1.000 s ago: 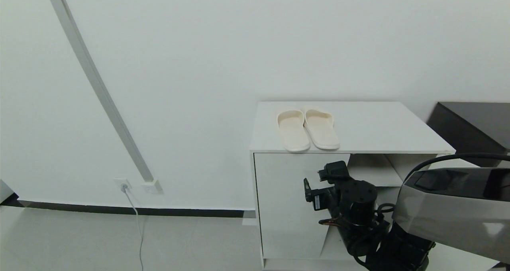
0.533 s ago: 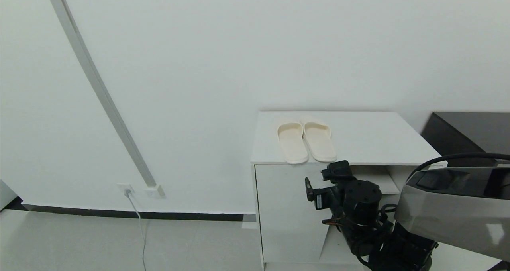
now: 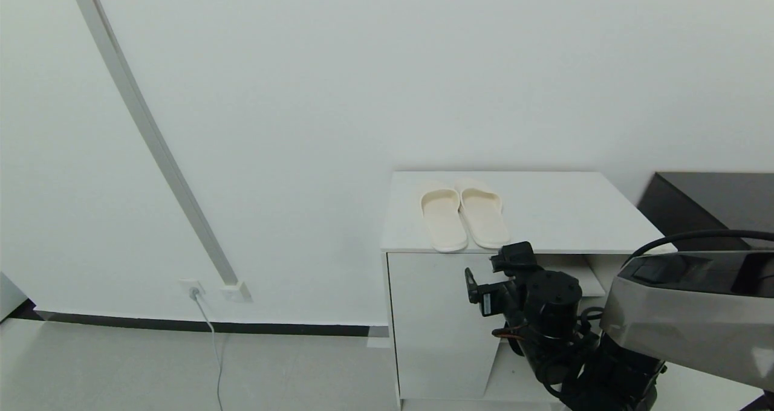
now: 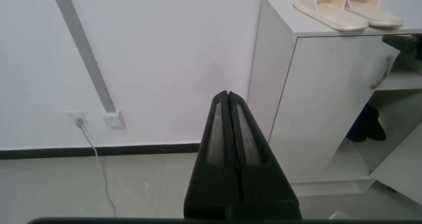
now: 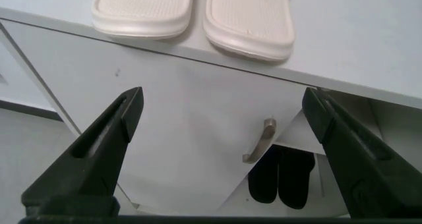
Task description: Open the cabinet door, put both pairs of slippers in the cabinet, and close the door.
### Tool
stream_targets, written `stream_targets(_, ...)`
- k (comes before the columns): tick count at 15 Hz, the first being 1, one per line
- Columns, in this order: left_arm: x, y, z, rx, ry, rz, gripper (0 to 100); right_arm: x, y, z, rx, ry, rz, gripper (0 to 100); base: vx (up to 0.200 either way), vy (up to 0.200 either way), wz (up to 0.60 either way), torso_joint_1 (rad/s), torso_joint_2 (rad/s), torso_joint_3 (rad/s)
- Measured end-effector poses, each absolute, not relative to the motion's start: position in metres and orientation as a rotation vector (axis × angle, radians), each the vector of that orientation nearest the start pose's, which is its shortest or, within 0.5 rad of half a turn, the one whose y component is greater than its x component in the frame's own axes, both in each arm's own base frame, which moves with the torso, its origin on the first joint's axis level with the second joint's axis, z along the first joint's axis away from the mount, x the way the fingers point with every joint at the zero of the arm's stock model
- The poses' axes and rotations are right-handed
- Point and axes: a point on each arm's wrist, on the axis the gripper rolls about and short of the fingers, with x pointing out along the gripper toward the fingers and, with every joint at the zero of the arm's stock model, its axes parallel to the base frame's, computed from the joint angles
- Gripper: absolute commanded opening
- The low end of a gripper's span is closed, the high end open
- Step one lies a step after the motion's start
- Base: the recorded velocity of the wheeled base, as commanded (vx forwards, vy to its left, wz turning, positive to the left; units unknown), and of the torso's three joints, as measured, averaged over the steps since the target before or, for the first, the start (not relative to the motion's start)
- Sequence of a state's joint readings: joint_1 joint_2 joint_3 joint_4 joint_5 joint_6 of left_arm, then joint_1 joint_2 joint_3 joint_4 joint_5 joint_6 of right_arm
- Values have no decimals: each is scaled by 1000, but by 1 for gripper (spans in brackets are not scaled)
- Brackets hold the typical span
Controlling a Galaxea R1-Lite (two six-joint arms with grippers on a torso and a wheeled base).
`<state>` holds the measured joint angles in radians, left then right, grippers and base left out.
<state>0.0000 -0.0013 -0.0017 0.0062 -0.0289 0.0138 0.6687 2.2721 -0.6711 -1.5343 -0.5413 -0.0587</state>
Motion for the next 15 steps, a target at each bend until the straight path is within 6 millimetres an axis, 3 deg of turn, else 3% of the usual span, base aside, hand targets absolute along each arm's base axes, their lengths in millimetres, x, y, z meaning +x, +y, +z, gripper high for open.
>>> stream_targets(8, -23, -1, 75, 14, 3, -29, 0, 298, 223, 43, -137, 98, 142, 100, 0, 0, 0, 0, 0, 0)
stream_targets(13, -23, -1, 75, 14, 3, -29, 0, 308, 244, 87, -119, 288, 150, 100, 0, 0, 0, 0, 0, 0)
stream_targets(15, -23, -1, 75, 22, 2, -29, 0, 310, 255, 118, -55, 370, 135, 100, 0, 0, 0, 0, 0, 0)
